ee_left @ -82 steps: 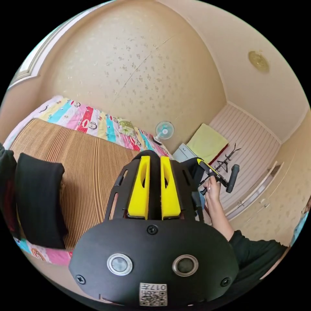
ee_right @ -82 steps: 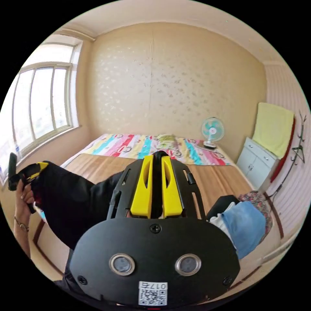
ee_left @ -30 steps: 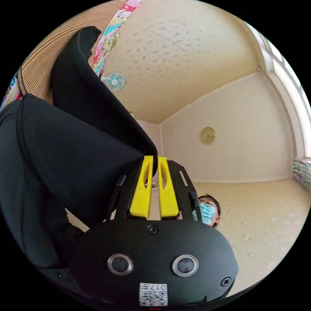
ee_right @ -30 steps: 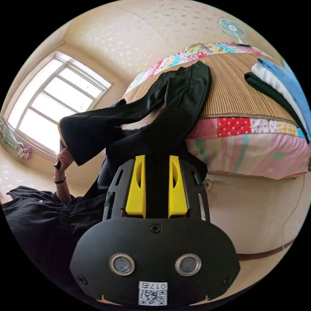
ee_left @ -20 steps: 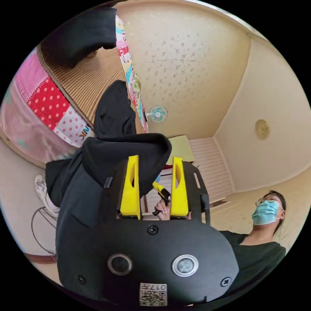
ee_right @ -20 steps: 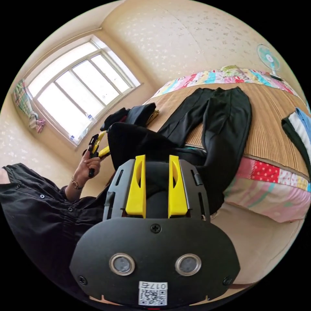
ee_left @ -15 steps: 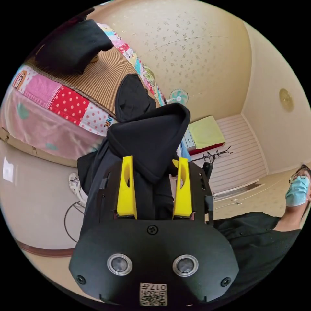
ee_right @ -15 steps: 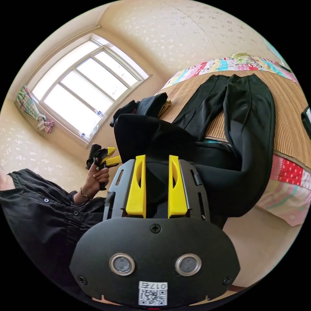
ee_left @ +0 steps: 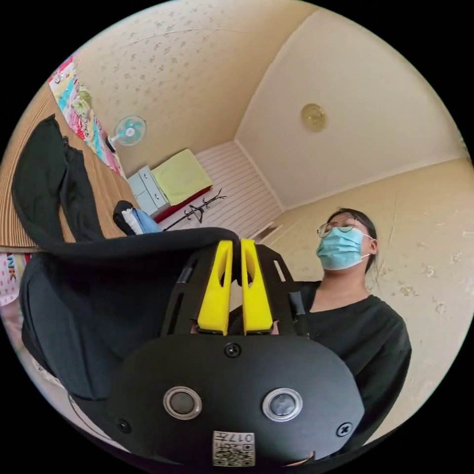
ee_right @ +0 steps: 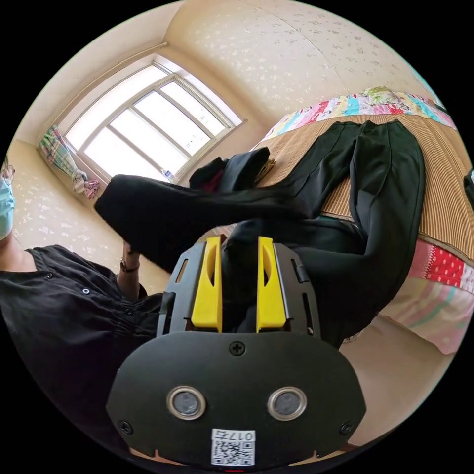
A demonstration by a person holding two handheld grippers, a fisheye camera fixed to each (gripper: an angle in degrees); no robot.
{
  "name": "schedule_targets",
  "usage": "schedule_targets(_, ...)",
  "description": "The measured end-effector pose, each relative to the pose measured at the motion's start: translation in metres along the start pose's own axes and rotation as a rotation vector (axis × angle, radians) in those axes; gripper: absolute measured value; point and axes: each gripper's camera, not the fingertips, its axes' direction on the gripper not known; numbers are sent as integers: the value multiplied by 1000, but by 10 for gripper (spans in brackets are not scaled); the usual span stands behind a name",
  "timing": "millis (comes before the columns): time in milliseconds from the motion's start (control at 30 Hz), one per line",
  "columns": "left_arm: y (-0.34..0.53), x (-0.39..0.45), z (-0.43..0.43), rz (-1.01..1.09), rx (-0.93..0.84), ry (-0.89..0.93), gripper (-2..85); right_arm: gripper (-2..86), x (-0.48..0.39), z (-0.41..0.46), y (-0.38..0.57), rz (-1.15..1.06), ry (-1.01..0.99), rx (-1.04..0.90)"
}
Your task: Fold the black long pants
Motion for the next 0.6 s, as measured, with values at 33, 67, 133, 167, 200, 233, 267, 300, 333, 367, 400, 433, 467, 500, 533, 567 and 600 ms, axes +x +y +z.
schedule_targets(33,2,10,0,6,-15,26,33,110,3,-8,2,13,2,6)
schedule_targets(67,7,13,-1,-17,-33,64,33,111,6,-14,3,22,7,11)
schedule_targets(133,18,7,-8,-116,-43,85,33,114,11,-22,6,39,0,16)
schedule_targets(167,28,4,-16,-152,-24,56,33,116,14,-25,7,50,-27,13)
schedule_targets(200,33,2,-20,-168,-17,35,33,117,15,-26,7,54,-46,9)
schedule_targets(233,42,-4,-26,-224,-10,-5,32,118,18,-26,7,60,-84,2)
schedule_targets(267,51,-10,-30,-281,-5,-43,32,120,21,-24,5,69,-123,-18)
schedule_targets(300,54,-13,-32,-305,-3,-64,32,121,22,-22,4,75,-143,-34)
schedule_targets(333,60,-15,-35,-337,-6,-103,33,123,25,-16,1,94,-178,-78)
schedule_targets(367,64,-15,-37,-342,-7,-122,33,125,27,-9,-3,114,-205,-129)
schedule_targets(400,64,-14,-38,-340,-4,-122,33,126,28,-5,-4,124,-215,-158)
schedule_targets(433,65,-13,-39,-335,4,-108,33,127,28,5,-8,137,-227,-224)
schedule_targets(467,64,-11,-39,-330,7,-99,32,129,25,12,-11,126,-234,-261)
schedule_targets(500,63,-10,-38,-326,7,-99,32,130,22,14,-12,121,-235,-265)
schedule_targets(533,61,-8,-37,-322,2,-104,32,132,19,16,-14,118,-242,-257)
schedule_targets(567,59,-8,-35,-323,-4,-111,33,133,17,19,-16,126,-266,-253)
schedule_targets(600,59,-7,-34,-325,-7,-113,33,134,16,21,-17,133,-284,-257)
